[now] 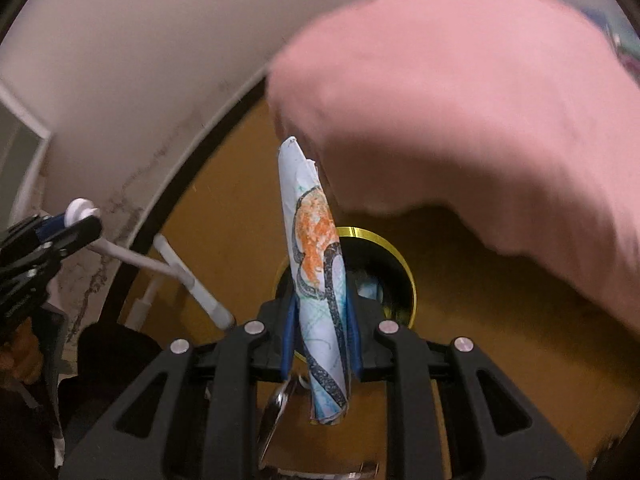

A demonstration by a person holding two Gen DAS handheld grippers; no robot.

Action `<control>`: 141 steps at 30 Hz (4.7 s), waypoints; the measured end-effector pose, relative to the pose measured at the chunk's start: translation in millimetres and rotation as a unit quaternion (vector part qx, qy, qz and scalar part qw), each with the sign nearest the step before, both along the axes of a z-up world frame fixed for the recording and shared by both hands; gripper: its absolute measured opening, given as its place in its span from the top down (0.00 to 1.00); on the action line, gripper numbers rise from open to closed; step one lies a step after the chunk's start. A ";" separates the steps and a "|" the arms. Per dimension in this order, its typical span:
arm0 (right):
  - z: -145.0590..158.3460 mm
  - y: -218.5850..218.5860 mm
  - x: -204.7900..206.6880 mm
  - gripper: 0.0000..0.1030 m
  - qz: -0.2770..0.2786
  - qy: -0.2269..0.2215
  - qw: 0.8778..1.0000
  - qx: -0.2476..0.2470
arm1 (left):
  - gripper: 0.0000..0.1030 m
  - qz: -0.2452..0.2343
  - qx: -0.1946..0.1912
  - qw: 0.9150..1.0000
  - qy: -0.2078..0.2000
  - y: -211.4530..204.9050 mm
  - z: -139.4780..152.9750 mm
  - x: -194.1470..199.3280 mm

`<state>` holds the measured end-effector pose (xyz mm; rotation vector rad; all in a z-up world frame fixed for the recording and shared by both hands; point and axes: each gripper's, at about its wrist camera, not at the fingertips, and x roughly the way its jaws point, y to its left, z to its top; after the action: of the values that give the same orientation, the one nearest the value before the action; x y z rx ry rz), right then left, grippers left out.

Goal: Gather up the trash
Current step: 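Carry the cap and wrapper toward the black bin with both grippers, then open both grippers over the black bin to drop the cap and wrapper, then grasp the pink snack box with the left gripper while the right grasps the red lid, then carry the box and red lid over the black bin and open both grippers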

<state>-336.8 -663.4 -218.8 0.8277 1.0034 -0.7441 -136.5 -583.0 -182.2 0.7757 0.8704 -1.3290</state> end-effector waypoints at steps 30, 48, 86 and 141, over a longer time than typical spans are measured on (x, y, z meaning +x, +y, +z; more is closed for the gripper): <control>-34.6 -26.6 -21.7 0.42 -0.057 -0.004 0.998 0.034 | 0.67 -0.063 0.039 0.995 0.062 -51.9 -56.8 -28.6; 120.9 70.2 123.3 0.33 0.141 -0.069 0.981 -0.111 | 0.10 0.109 -0.134 0.984 -0.044 153.0 144.3 60.4; 193.4 392.3 472.6 0.87 0.498 -0.162 0.851 -0.041 | 0.09 0.567 -0.080 0.820 0.006 590.3 113.6 344.3; 2.4 -11.2 17.2 0.87 -0.012 0.057 0.998 -0.005 | 0.59 -0.035 -0.021 0.998 0.042 -8.4 30.8 11.6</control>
<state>-319.6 -674.6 -216.4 0.7975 1.0923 -0.8233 -124.9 -591.4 -151.4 0.7278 0.8854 -1.4458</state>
